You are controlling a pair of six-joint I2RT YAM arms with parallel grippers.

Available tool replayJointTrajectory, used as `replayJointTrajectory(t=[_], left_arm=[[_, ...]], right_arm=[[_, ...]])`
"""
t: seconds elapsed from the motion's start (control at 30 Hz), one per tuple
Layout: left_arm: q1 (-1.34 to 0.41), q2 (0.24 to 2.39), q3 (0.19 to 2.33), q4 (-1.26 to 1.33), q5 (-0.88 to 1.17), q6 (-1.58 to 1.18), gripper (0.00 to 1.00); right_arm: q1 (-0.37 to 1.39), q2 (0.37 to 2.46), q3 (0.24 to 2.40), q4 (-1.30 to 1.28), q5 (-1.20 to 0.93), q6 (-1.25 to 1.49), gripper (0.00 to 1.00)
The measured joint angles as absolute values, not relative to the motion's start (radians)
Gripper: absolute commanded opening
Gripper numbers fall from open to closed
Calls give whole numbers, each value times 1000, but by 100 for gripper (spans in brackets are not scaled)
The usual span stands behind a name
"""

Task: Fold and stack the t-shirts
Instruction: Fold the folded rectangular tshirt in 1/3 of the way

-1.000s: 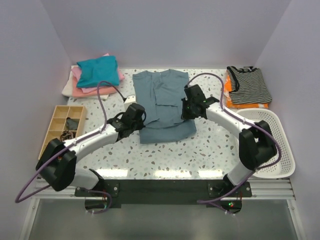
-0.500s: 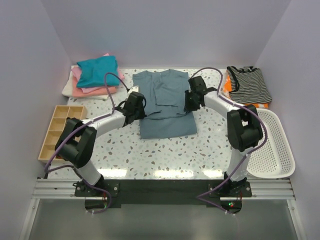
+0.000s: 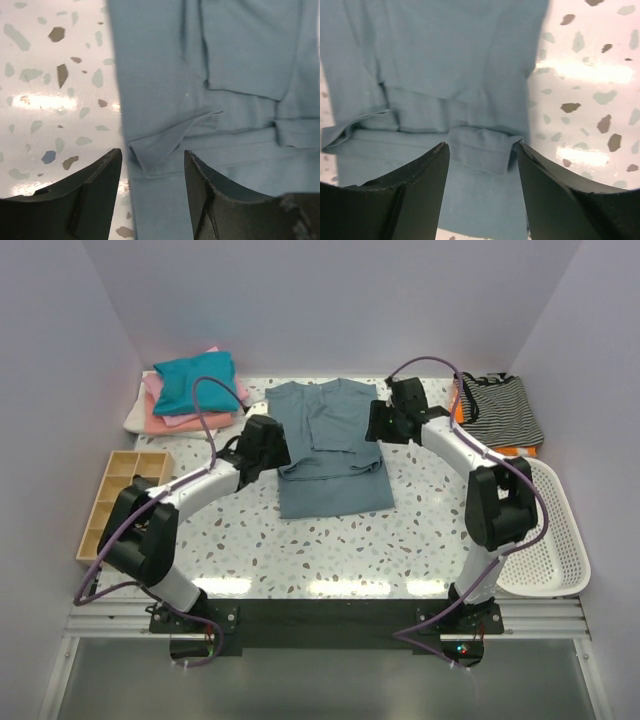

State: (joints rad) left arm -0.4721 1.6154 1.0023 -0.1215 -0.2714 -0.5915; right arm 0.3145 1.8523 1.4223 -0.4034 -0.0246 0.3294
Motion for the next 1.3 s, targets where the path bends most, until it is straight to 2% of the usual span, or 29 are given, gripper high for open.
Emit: replayJointTrajectory(t=[0.2, 0.5, 0.93, 1.3], left_arm=[[-475, 1562, 999, -78, -78, -591, 48], [-495, 1647, 909, -10, 126, -627, 47], [-494, 1750, 944, 6, 171, -635, 47], [-494, 1777, 997, 5, 89, -621, 48]], right_arm=[[317, 1805, 1377, -395, -144, 369, 58], [323, 1806, 1298, -416, -234, 385, 57], [345, 1848, 1298, -461, -247, 384, 57], [355, 1945, 1357, -458, -226, 373, 58]])
